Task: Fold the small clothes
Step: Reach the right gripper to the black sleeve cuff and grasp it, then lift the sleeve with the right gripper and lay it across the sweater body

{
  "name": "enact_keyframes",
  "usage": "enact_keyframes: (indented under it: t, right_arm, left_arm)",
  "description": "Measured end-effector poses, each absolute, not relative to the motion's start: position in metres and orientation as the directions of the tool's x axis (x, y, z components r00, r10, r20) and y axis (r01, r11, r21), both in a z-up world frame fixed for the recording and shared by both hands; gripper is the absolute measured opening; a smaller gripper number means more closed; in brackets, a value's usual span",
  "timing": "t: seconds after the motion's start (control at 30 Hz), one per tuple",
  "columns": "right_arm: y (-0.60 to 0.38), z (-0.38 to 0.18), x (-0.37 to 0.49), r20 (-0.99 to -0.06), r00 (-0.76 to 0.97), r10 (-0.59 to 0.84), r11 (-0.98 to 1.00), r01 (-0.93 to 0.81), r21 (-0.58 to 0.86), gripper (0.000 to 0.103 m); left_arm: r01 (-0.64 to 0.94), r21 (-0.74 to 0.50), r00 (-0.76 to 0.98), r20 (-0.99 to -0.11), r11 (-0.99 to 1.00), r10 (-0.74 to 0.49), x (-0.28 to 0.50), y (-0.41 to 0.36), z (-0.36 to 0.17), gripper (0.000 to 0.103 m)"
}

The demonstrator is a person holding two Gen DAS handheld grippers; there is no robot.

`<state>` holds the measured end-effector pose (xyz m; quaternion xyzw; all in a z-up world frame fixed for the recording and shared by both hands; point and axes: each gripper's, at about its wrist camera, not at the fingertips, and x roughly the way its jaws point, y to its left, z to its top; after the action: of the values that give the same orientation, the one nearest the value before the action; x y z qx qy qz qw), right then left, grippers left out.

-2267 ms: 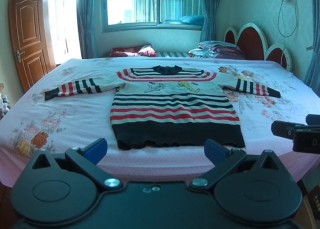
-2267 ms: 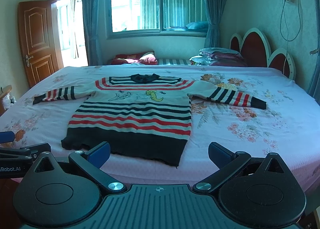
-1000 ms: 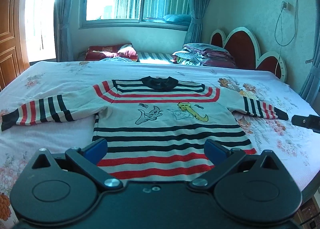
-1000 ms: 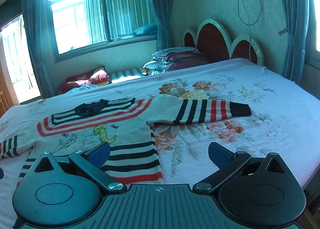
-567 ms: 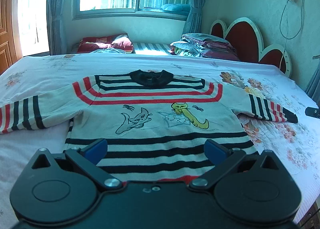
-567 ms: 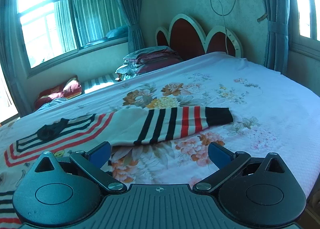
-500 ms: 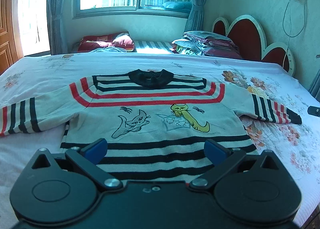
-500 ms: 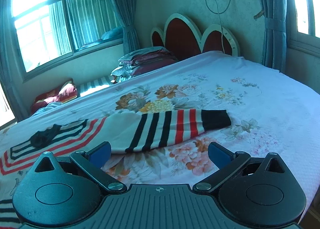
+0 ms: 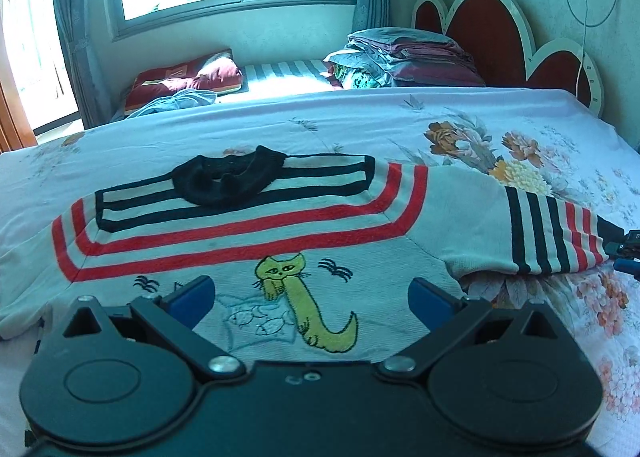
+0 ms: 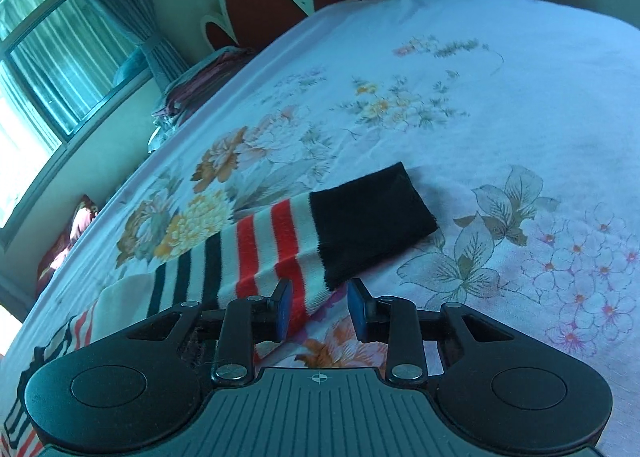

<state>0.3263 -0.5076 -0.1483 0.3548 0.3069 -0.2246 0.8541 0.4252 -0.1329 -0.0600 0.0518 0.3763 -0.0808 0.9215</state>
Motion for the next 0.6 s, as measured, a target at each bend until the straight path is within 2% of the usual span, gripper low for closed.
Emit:
enact_keyframes:
  t: [0.2, 0.23, 0.27, 0.33, 0.47, 0.53, 0.6]
  right_arm:
    - [-0.529, -0.163, 0.327, -0.669, 0.731, -0.136, 0.601, 0.598, 0.531, 0.031]
    - [-0.530, -0.163, 0.327, -0.667, 0.732, -0.141, 0.604, 0.597, 0.528, 0.028]
    - [-0.531, -0.163, 0.328, -0.671, 0.725, -0.153, 0.607, 0.605, 0.515, 0.016]
    - [-0.533, -0.165, 0.332, -0.672, 0.721, -0.169, 0.611, 0.612, 0.503, 0.010]
    - [-0.521, -0.157, 0.350, -0.686, 0.693, -0.220, 0.686, 0.610, 0.397, 0.006]
    - [-0.499, -0.139, 0.360, -0.650, 0.718, -0.248, 0.768, 0.555, 0.320, 0.006]
    - [-0.471, -0.120, 0.372, -0.607, 0.764, -0.218, 0.837, 0.466, 0.285, 0.006]
  left_arm:
    - [0.186, 0.040, 0.681, -0.726, 0.982, -0.099, 0.446, -0.147, -0.073, 0.103]
    - [0.180, 0.037, 0.678, -0.728, 0.983, -0.097, 0.449, -0.146, -0.074, 0.103]
    - [0.172, 0.030, 0.676, -0.731, 0.985, -0.095, 0.452, -0.145, -0.075, 0.102]
    - [0.143, 0.009, 0.674, -0.733, 0.990, -0.091, 0.456, -0.135, -0.074, 0.103]
    - [0.111, -0.003, 0.658, -0.749, 0.994, -0.076, 0.459, -0.106, -0.072, 0.102]
    - [0.087, 0.002, 0.657, -0.752, 0.996, -0.056, 0.458, -0.086, -0.072, 0.099]
    - [0.053, 0.015, 0.660, -0.751, 0.999, -0.024, 0.457, -0.065, -0.073, 0.095]
